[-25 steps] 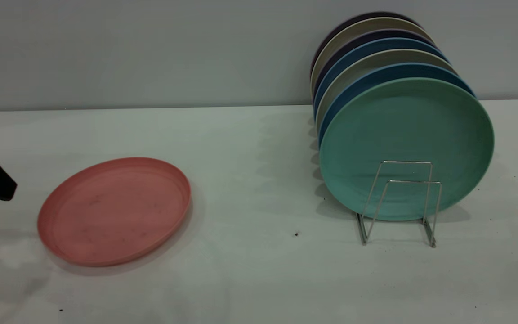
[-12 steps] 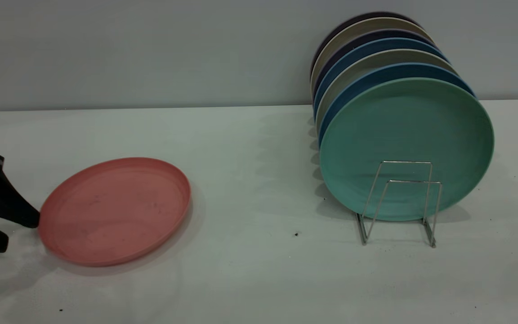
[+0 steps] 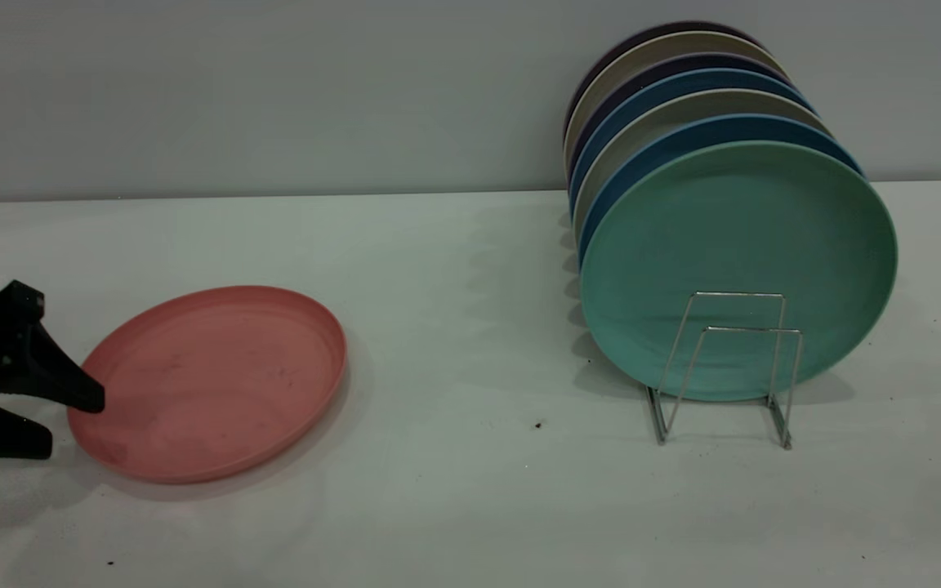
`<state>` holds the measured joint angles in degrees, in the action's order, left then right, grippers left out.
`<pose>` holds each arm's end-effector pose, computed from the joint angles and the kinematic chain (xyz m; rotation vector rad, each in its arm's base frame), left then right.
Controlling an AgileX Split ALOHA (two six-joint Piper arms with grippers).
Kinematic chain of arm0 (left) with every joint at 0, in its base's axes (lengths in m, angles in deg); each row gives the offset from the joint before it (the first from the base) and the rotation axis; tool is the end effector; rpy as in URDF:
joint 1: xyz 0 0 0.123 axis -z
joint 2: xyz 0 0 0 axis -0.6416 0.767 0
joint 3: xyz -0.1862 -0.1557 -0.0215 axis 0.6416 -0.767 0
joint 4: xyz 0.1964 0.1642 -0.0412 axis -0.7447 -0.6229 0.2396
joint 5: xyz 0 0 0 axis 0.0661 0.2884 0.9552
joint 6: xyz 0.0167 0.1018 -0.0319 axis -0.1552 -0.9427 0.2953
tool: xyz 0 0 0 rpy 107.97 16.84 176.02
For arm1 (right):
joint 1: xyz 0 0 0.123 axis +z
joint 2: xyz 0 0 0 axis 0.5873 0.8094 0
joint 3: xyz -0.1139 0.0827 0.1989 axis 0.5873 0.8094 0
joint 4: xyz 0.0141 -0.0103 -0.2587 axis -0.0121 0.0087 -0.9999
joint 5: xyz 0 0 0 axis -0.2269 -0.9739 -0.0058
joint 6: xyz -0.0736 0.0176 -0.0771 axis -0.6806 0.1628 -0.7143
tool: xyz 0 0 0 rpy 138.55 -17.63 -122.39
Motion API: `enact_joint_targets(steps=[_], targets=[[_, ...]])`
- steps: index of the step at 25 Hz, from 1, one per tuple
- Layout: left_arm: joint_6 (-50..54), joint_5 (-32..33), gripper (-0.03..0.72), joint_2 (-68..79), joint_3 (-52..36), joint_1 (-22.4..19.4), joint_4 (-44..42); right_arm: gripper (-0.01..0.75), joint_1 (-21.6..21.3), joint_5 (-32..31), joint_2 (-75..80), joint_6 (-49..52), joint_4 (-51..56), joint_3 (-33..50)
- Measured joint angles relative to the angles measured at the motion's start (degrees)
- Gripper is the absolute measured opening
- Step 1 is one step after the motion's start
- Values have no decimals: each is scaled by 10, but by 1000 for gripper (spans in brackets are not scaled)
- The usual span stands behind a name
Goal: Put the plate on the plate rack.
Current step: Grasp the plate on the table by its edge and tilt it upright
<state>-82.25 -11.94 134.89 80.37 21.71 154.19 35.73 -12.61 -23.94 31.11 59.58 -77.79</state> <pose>0.2943 0.0463 -0.0162 -0.5848 2.7422 -0.6262 0.1131 0.0533 0.2579 -0.4631 2.1432 0.4826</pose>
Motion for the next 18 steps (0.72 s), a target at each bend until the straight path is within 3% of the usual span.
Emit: enact_joint_targets(steps=[11,18], targets=[[-82,3,555,38,0,17,119,540,0,4,0,0,-3,0],[-100,5,529,64,0,27,144,540,0,3,0,0,-4,0]])
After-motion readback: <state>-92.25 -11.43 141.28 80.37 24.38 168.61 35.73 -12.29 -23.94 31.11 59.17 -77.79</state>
